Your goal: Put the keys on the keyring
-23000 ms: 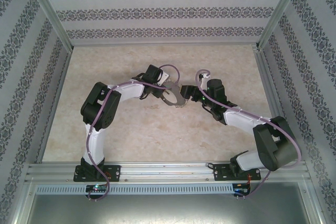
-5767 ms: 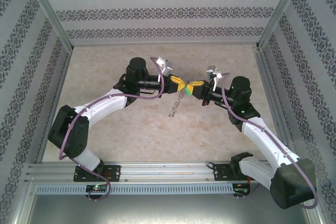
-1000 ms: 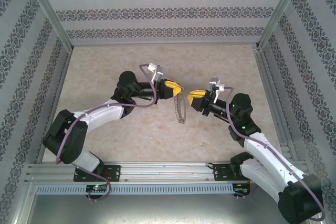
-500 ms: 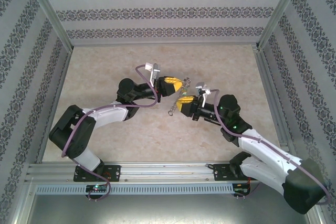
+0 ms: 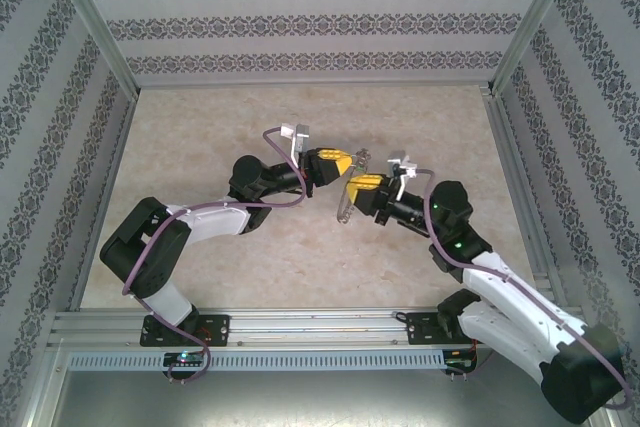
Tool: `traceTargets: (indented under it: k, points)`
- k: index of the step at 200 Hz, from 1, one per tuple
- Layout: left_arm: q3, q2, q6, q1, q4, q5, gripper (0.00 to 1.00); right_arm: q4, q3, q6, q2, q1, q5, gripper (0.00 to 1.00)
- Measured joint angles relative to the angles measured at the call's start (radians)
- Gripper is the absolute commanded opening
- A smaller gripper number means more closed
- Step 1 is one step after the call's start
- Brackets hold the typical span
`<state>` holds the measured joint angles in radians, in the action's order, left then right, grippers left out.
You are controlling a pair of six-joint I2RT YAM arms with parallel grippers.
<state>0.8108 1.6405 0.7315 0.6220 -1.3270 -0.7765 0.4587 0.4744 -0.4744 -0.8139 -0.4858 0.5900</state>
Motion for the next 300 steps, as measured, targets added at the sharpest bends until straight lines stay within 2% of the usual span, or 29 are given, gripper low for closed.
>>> traceTargets:
  k: [33, 59, 122, 160, 205, 219, 254, 300]
  points:
    - [0.0, 0.0, 0.013, 0.0, -0.001, -0.003, 0.0, -0.012, 0.001, -0.001, 0.038, 0.071, 0.001, 0.25]
    - [0.0, 0.0, 0.016, 0.001, -0.002, -0.009, 0.0, -0.012, 0.018, -0.001, -0.027, 0.084, 0.002, 0.23]
    - [0.012, 0.0, 0.018, 0.007, -0.013, -0.008, 0.0, -0.006, 0.1, 0.018, -0.195, -0.015, 0.001, 0.23]
    - [0.014, 0.0, 0.018, 0.013, -0.021, -0.001, 0.0, -0.025, 0.095, 0.032, -0.175, 0.013, 0.008, 0.23]
    - [0.014, 0.0, 0.018, 0.016, -0.023, -0.002, 0.0, -0.045, 0.038, 0.024, -0.027, 0.092, 0.019, 0.24]
    - [0.014, 0.001, 0.018, 0.02, -0.023, -0.006, 0.0, -0.054, 0.019, 0.018, 0.026, 0.112, 0.02, 0.26]
    - [0.014, 0.001, 0.019, 0.021, -0.023, -0.016, 0.0, -0.07, -0.012, 0.002, 0.113, 0.15, 0.018, 0.48]
    - [0.014, 0.001, 0.026, 0.021, -0.023, -0.032, 0.0, -0.069, -0.034, -0.002, 0.094, 0.163, 0.018, 0.52]
